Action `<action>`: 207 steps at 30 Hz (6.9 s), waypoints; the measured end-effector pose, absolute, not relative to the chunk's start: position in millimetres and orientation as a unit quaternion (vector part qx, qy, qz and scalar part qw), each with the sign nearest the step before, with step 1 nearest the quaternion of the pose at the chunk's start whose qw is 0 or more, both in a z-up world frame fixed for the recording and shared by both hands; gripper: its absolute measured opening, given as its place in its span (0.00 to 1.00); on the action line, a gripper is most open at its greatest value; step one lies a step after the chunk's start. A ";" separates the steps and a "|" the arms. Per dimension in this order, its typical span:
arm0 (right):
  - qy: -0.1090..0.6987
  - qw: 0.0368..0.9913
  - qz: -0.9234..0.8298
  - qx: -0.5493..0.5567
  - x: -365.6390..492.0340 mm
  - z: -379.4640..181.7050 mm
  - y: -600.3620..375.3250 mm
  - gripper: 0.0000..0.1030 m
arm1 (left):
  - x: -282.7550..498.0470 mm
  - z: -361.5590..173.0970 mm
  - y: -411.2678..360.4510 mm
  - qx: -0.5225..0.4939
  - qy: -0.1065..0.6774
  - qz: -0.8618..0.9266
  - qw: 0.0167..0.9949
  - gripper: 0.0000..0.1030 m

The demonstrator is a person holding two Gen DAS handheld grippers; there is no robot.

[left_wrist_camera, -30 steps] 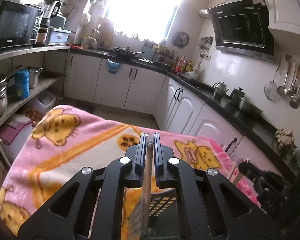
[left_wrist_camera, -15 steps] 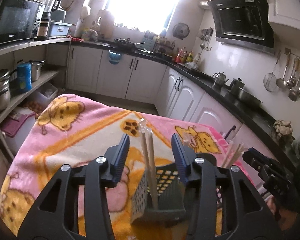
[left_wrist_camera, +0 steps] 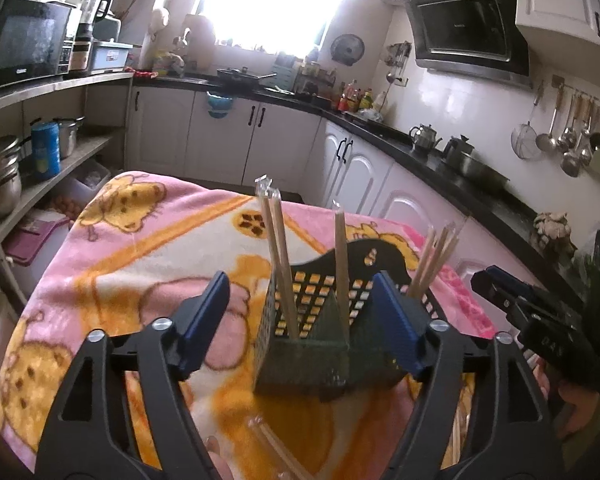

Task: Organize utensils
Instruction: 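Lower both chopsticks into the caddy and open both tools, then withdraw both tools back over the remaining wrapped chopsticks, then close the left tool on a wrapped chopstick while the right tool grasps another, then lift both held chopsticks and carry them over the green caddy, then lower both chopsticks into the caddy and open both tools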

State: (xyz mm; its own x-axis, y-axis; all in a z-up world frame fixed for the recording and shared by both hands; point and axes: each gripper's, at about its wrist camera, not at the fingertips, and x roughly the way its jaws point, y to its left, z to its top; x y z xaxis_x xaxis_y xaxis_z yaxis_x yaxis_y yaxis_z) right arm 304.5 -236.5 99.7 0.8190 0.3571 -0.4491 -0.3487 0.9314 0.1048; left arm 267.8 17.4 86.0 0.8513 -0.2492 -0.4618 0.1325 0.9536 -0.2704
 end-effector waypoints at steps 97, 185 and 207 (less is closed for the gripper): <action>0.470 0.873 0.118 0.050 267.9 -37.8 -298.0 0.28 | 257.3 -49.8 -9.4 -0.135 0.465 -0.095 0.870 0.39; 0.097 0.971 0.215 -0.032 356.8 129.4 -183.9 0.06 | 288.5 103.9 27.5 -0.136 0.212 -0.095 0.963 0.01; 0.223 0.950 0.217 0.014 364.3 103.7 -205.8 0.06 | 292.9 72.5 21.3 -0.150 0.244 -0.099 0.953 0.01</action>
State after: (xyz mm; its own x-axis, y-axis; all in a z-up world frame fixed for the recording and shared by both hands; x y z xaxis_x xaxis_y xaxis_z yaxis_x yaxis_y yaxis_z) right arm 364.3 -205.8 103.7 0.8060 0.4193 -0.4178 -0.4067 0.9051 0.1240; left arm 292.9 21.3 72.5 0.8614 -0.2625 -0.4348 0.1161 0.9352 -0.3346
